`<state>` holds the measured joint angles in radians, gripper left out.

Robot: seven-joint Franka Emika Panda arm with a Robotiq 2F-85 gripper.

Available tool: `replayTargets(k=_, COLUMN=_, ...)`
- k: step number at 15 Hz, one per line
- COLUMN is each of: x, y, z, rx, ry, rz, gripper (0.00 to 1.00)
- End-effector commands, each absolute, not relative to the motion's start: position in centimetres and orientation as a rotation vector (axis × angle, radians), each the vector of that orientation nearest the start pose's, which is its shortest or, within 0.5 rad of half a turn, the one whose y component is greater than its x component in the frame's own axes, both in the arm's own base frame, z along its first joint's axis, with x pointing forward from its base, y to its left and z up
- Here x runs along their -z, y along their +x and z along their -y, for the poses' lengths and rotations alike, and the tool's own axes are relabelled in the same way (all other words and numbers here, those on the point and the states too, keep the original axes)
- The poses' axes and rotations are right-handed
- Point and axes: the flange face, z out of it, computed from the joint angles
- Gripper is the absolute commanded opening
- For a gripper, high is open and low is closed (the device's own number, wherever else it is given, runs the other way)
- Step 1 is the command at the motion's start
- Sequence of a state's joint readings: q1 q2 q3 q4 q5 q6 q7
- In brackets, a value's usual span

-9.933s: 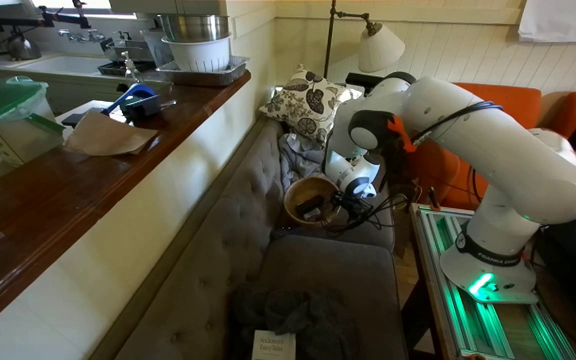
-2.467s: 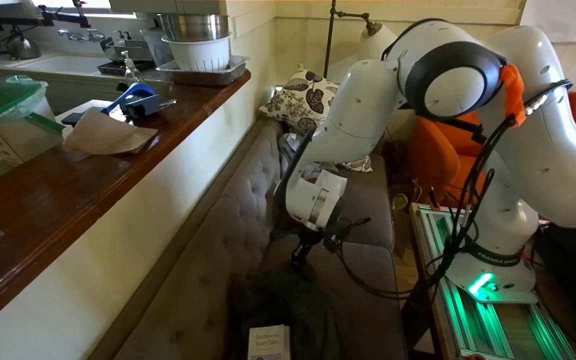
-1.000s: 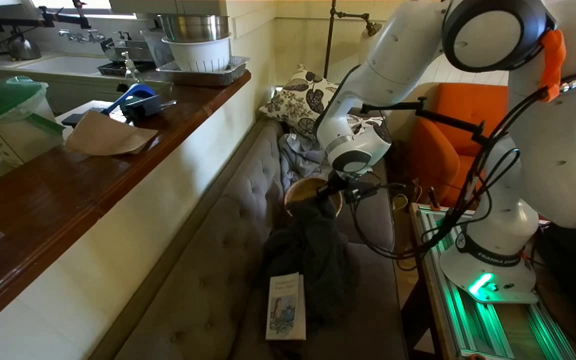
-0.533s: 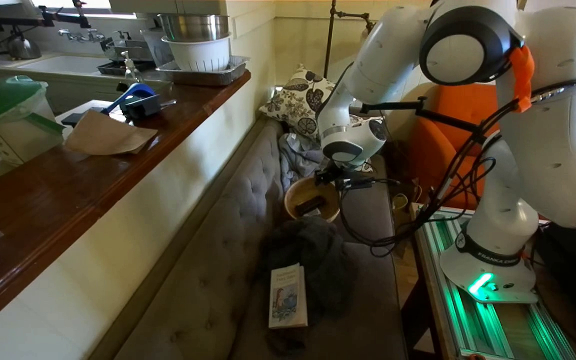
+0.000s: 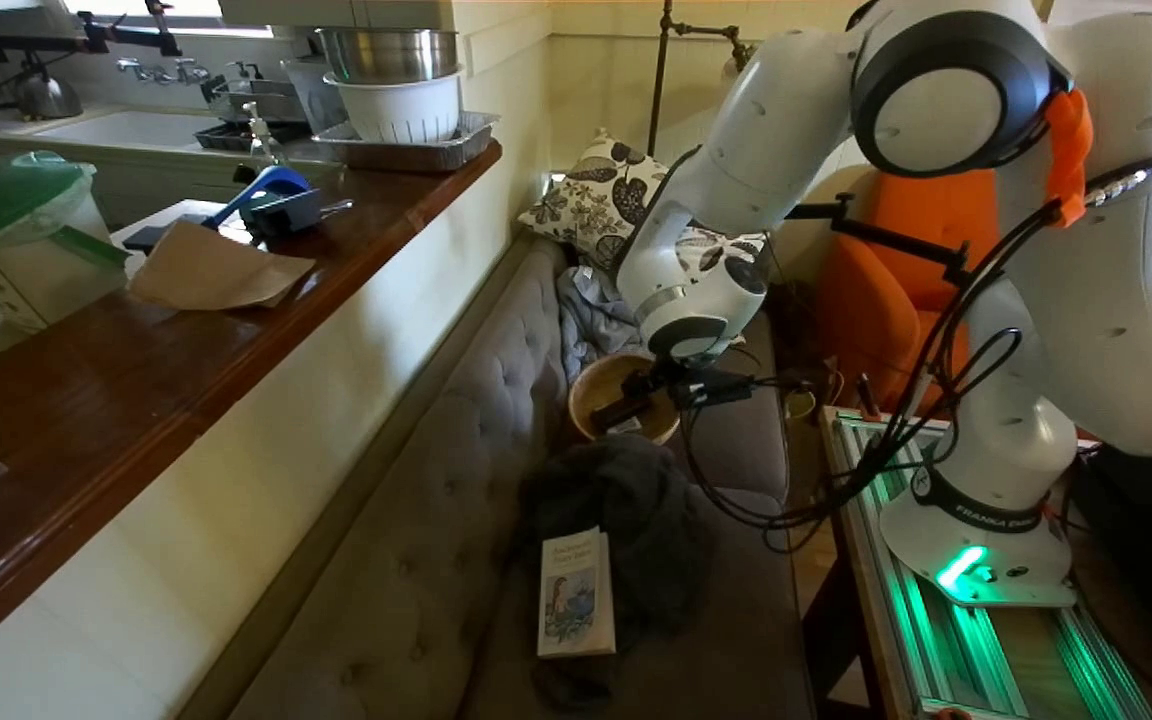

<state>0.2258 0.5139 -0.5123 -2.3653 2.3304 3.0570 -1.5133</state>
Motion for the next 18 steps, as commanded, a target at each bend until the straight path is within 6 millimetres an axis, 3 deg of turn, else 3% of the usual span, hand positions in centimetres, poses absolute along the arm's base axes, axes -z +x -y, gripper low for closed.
replayTargets(k=1, x=-11.6, y=34.3, z=16.3, rx=0.422, ry=-2.849, rz=-1.491, gripper=1.0)
replayTargets(k=5, x=-7.6, y=33.4, z=12.8, rx=0.181, ry=-2.851, rz=-1.296, gripper=1.0)
replayTargets(k=14, x=-9.4, y=36.1, z=11.8, rx=0.152, ry=-2.761, rz=-0.594, gripper=1.0)
replayTargets(k=18, x=-8.7, y=37.0, z=12.1, rx=0.153, ry=-2.78, rz=-0.647, gripper=1.0)
